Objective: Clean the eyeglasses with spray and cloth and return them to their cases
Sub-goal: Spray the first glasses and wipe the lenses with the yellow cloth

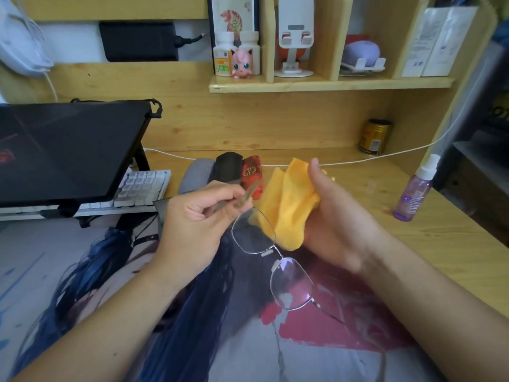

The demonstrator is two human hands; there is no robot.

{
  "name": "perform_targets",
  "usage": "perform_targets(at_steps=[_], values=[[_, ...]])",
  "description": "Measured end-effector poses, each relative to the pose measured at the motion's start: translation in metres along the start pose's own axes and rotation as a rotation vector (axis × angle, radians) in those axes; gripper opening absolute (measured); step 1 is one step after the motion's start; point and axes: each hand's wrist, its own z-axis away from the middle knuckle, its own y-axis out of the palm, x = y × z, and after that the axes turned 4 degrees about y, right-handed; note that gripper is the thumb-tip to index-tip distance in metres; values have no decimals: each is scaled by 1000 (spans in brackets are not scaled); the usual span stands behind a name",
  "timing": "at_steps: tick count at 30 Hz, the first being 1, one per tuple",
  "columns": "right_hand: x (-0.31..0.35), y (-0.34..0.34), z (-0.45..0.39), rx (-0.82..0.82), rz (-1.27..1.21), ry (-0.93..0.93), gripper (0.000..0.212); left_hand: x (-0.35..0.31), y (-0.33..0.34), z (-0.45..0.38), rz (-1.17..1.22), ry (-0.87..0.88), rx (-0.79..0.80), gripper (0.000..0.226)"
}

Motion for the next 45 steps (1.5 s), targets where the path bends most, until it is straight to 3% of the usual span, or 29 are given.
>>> perform_targets(at_steps=[3,6,11,15,19,22,27,30,32,35,40,45], values=[[-4,3,8,289,53,94,52,4,-2,1,4,-11,13,9],[-3,3,11,390,129,95,47,6,-5,0,-21,-5,22,6],[-3,-1,10,384,231,107,45,6,-4,-1,-19,33,57,8],[-8,1,12,384,385,146,42,5,-1,1,-95,69,116,36],[-12,7,12,277,690,113,31,11,4,5,-98,96,187,5],[-11,15,16,230,797,59,21,9,6,5,-86,66,193,4],[-16,21,17,217,705,9,19,12,4,2,-12,7,144,20],[-18,17,16,264,578,77,8,11,3,3,-32,-58,123,33],[-15,11,14,346,453,168,6,10,3,2,-59,-51,126,30],[-12,7,14,429,367,267,24,11,4,1,-74,-14,130,13],[-20,16,13,293,390,231,24,8,9,4,-98,30,159,7],[-25,22,11,180,275,172,22,9,10,3,-98,-75,73,20]])
